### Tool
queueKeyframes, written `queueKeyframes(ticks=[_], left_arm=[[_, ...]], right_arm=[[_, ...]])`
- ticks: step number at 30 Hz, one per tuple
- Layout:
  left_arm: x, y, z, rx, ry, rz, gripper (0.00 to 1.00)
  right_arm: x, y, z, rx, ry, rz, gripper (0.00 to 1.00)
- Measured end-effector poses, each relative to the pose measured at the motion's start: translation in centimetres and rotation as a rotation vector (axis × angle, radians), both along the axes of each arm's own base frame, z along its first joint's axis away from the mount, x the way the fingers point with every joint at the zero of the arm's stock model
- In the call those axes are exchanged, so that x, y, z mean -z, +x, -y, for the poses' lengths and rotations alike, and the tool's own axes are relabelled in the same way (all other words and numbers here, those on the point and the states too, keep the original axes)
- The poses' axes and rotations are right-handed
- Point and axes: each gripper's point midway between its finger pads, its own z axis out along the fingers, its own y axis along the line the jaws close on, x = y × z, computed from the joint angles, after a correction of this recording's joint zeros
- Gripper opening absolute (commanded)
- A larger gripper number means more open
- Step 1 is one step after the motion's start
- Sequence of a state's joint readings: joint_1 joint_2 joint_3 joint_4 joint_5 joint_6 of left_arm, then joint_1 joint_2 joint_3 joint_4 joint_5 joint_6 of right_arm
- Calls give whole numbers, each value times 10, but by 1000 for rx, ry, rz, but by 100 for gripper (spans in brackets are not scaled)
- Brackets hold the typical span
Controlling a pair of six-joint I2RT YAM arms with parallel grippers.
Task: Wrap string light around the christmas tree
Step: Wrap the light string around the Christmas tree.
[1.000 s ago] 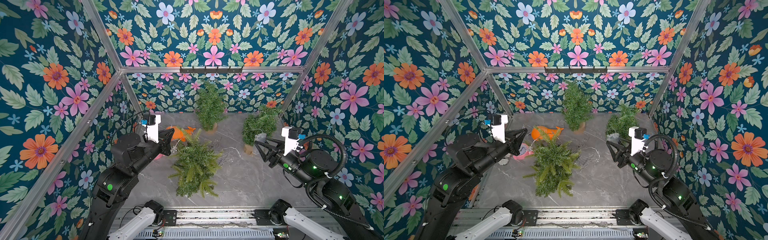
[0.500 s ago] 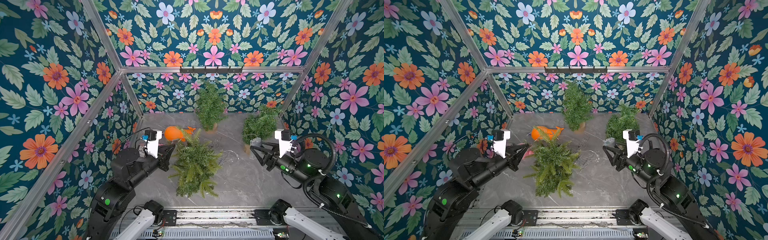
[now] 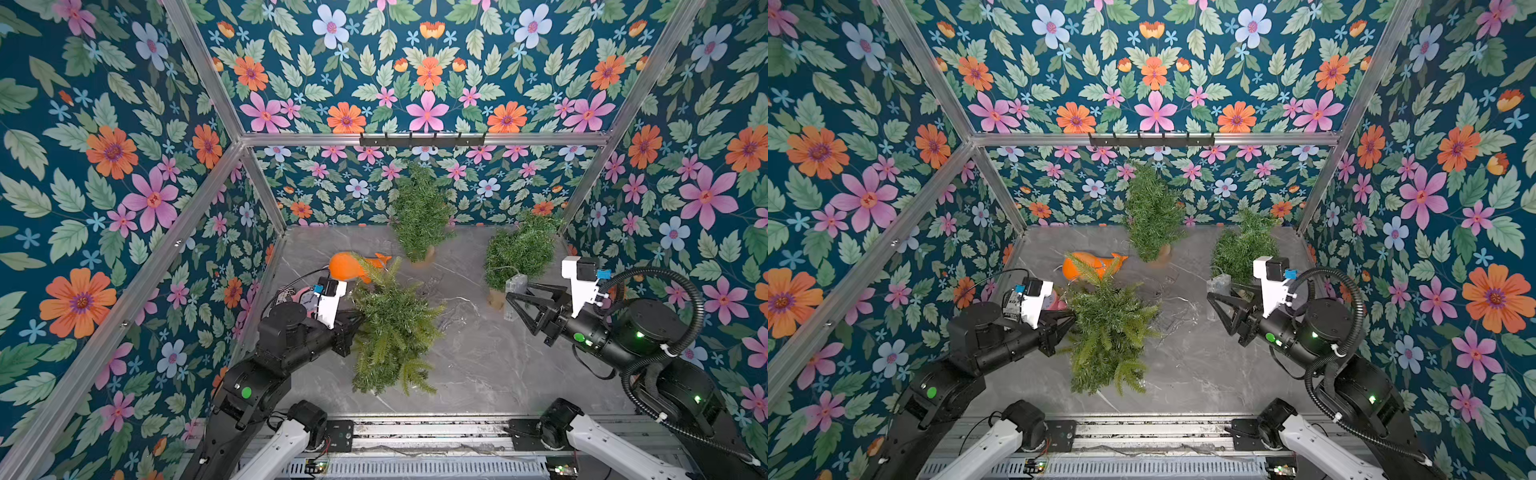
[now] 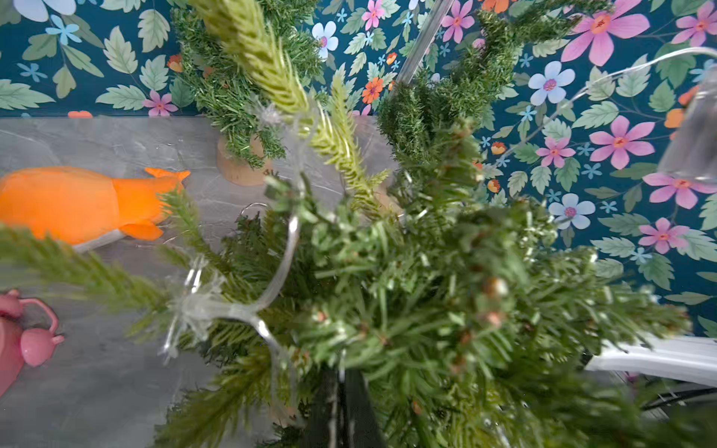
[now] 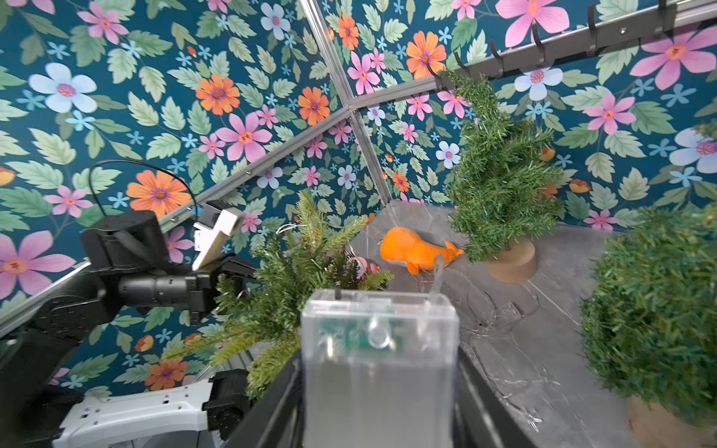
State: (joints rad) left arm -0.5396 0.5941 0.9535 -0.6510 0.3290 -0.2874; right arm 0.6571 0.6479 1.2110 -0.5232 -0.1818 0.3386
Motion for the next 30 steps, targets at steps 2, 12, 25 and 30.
queueKeyframes(ticks=[2,12,25,30], left_arm=[[-2,2,0,-7,-5,10,35],[-57,1,-8,-41,-91,180,90],[-57,25,-22,-190,-80,192,83],[-48,38,-23,-233,-68,150,76]], right_arm=[[-7,-6,-1,-27,17,6,35],[-20,-33,-24,-237,53,-23,34],[-13,-65,-60,-504,22,-52,36],[-1,-118,-113,-732,-128,32,37]])
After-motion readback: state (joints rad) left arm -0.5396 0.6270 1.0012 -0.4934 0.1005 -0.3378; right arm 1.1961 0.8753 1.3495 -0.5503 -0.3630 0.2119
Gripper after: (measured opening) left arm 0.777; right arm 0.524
